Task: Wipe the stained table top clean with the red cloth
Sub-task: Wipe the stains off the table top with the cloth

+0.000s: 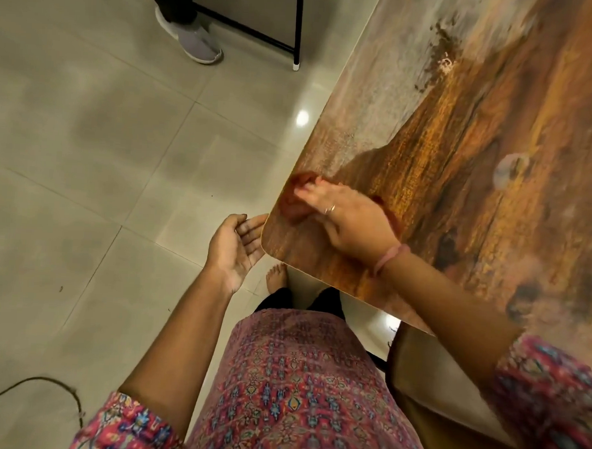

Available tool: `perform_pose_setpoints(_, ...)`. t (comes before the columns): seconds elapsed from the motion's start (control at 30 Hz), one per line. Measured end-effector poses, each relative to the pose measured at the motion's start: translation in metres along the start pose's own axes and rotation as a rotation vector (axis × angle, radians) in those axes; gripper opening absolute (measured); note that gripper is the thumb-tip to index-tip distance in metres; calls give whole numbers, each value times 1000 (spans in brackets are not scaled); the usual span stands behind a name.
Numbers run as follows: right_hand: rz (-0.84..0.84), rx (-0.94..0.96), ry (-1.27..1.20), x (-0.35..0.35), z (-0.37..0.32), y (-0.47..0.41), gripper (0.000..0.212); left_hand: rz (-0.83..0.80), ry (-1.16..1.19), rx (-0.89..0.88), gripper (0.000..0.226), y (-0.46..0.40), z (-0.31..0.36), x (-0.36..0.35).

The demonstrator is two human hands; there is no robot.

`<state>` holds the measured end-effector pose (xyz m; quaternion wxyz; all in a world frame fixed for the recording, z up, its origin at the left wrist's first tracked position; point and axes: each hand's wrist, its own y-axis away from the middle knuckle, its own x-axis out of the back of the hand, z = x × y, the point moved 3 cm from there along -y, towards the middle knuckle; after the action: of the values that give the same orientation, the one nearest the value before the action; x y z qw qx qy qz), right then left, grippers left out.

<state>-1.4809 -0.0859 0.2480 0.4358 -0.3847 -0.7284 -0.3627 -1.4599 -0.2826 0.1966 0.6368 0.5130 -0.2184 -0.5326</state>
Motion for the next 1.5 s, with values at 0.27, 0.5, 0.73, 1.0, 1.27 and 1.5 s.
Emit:
perform_pose_setpoints(0.27,230,-406,-50,12,5,-49,45,45,-87,-26,38,3,4,-5)
perform_pose_setpoints(0.5,60,-32,7,-6,-10,23,41,22,-220,-55,32,3,16,-16)
perform_pose_setpoints(0.73,434,-711,-206,57,132,-60,45,22,-385,-66,28,3,24,-22)
perform_pose_setpoints(1.0,235,-270,-99,-13,-35,9,36,39,-416,-90,38,-7,32,-43)
perform_pose_setpoints(1.27,400,-613,-150,24,31,-65,26,46,-430,-74,38,-9,31,-36)
perform_pose_setpoints(1.5,367,-813,-32,68,115,-125,44,29,-436,-78,38,-11,31,-35)
